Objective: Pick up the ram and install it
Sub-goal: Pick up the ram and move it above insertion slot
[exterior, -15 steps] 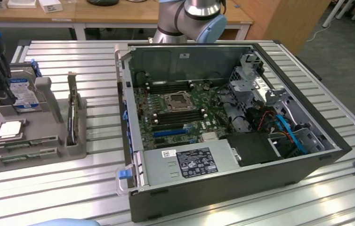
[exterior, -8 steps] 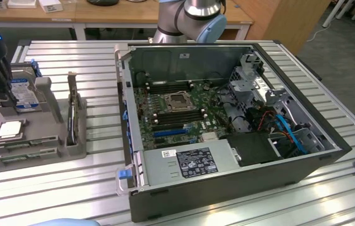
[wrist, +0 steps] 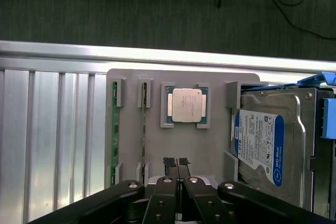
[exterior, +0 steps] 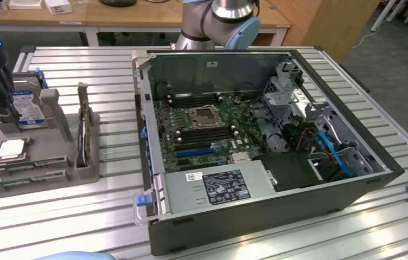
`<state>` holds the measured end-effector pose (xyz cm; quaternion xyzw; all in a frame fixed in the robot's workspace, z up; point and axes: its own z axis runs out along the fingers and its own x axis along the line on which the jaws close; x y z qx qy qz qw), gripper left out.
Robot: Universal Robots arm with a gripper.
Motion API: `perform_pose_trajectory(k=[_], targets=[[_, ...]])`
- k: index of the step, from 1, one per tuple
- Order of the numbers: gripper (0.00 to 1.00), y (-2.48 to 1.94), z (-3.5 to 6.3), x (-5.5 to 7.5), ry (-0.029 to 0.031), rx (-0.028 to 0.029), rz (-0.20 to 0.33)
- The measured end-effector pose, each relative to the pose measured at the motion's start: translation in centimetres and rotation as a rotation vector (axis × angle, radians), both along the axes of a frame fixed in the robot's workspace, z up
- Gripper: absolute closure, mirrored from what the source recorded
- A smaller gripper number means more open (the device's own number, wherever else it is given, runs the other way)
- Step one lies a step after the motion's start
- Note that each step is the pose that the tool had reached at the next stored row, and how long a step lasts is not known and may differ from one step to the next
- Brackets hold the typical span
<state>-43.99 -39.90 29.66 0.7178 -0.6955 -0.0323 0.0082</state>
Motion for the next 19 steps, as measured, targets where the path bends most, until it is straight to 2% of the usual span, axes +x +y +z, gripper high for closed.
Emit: perform_pose_trajectory(k=[4, 5, 6, 7, 11, 19], targets=[[0.84, 0.0, 0.0, 0.0, -0.0001, 0.0031, 0.0], [0.77, 0.0, 0.0, 0.0, 0.0, 0.0031, 0.0], [0.77, 0.0, 0.0, 0.0, 0.0, 0.0031, 0.0], [0.7, 0.0, 0.0, 0.0, 0.0, 0.0032, 0.0], [0.7, -0.17, -0.25, 0.0, -0.0021, 0.0031, 0.0], [0.7, -1.58, -0.84, 0.0, -0.0114, 0.0014, -0.003]])
